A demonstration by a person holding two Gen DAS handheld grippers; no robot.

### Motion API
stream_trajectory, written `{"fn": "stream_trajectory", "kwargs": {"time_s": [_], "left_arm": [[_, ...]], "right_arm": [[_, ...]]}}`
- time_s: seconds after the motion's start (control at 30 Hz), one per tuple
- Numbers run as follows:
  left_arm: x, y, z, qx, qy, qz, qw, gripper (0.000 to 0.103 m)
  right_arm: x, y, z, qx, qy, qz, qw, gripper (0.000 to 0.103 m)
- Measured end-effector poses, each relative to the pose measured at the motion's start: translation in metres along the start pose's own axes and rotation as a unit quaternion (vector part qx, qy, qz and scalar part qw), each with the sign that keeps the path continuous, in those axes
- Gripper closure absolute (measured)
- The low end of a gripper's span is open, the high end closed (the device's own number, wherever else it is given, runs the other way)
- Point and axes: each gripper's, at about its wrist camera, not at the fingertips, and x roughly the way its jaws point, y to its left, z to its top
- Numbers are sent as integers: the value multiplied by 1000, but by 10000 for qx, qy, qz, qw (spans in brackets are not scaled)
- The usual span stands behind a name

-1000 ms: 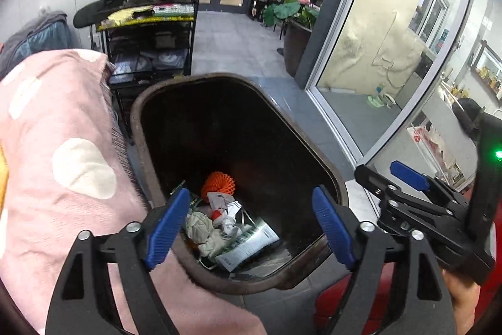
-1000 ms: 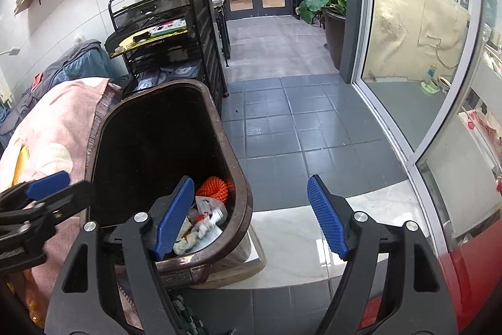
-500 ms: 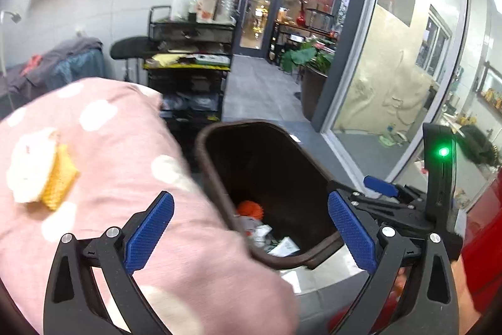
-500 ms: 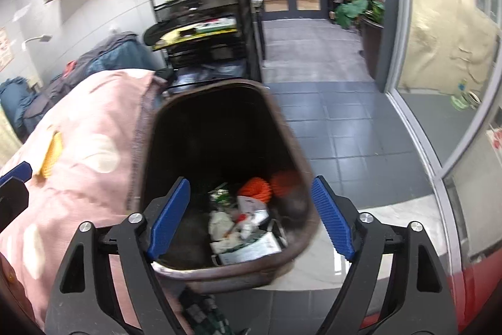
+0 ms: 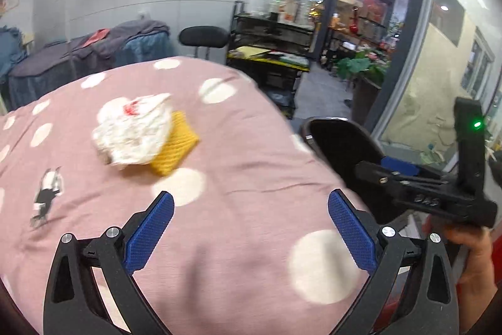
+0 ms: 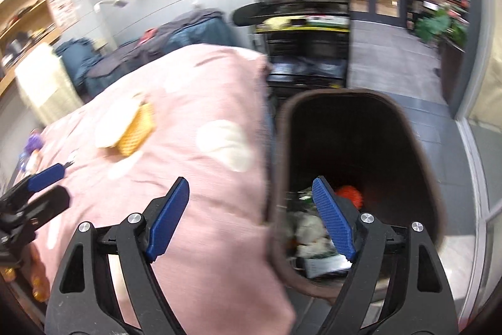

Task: Collect trash
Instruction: 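Grasp the white-and-red plastic bag with the left tool while the right tool grasps the yellow foam net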

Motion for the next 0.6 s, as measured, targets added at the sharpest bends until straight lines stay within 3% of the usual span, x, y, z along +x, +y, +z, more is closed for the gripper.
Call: {"fn": "stream_trajectory", "kwargs": {"time_s": [0.27, 0.6], "left_arm": [[4, 75, 6, -141, 191, 654, 9976, 6], [52, 128, 33, -346, 622, 746, 9947, 6]], "right_arm": [[27, 60, 22, -632, 267, 405, 9968, 23], [39, 98, 46, -972, 310, 547, 9933, 23]]}}
